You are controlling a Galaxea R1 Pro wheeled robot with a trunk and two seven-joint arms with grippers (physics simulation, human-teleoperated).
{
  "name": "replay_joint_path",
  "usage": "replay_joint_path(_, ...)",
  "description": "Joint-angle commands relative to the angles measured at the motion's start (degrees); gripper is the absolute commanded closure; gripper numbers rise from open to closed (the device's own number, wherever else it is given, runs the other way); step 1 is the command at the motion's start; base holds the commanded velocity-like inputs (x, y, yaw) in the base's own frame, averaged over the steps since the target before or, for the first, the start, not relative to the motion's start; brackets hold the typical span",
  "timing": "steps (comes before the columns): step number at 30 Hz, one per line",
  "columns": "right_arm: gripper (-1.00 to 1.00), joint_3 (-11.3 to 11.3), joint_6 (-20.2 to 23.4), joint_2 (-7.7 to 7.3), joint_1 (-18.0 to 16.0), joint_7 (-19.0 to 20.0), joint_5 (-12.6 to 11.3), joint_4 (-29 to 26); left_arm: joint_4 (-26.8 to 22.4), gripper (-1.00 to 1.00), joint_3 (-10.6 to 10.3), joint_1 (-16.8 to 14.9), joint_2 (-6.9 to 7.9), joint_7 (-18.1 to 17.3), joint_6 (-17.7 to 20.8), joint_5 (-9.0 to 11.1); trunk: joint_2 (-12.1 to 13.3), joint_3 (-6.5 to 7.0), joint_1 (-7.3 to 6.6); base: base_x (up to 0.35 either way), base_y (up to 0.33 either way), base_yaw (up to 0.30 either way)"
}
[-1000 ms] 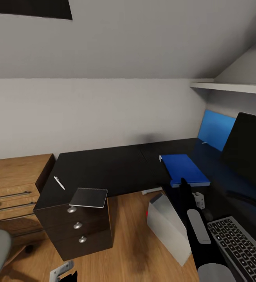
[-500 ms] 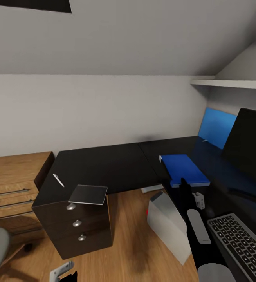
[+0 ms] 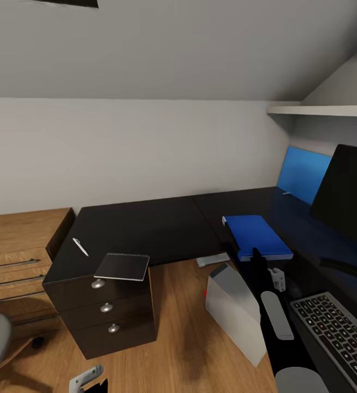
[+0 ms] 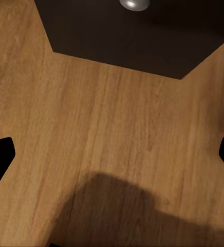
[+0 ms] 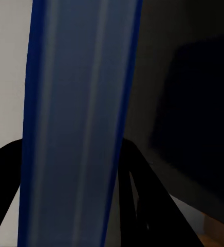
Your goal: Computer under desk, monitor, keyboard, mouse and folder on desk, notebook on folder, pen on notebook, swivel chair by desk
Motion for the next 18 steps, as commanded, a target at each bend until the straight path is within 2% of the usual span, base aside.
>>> replay_joint_path(1,1.00,0.0,-0.2,0.03,0.0,-0.1,-0.6,-0.1,-0.1,-1.00,0.1,0.0,-0.04,0.2,0.3,0.5,-0.4,-0.24,0.22,0.000,0.000,0.000)
replay_joint_path(7,1.00,0.0,-0.3,0.05,0.0,-0.1,-0.6,-0.1,-0.1,-1.00,0.1,0.0,-0.04,0.2,0.4,0.5,-2.9,-1.32,1.54,0.000,0.000,0.000)
replay_joint_path(18,1.00,0.1,-0.4,0.06,0.0,-0.1,-0.5,-0.1,-0.1,-1.00,0.1,0.0,-0.04,0.2,0.5,0.6,-2.9,-1.32,1.54,0.000,0.000,-0.002)
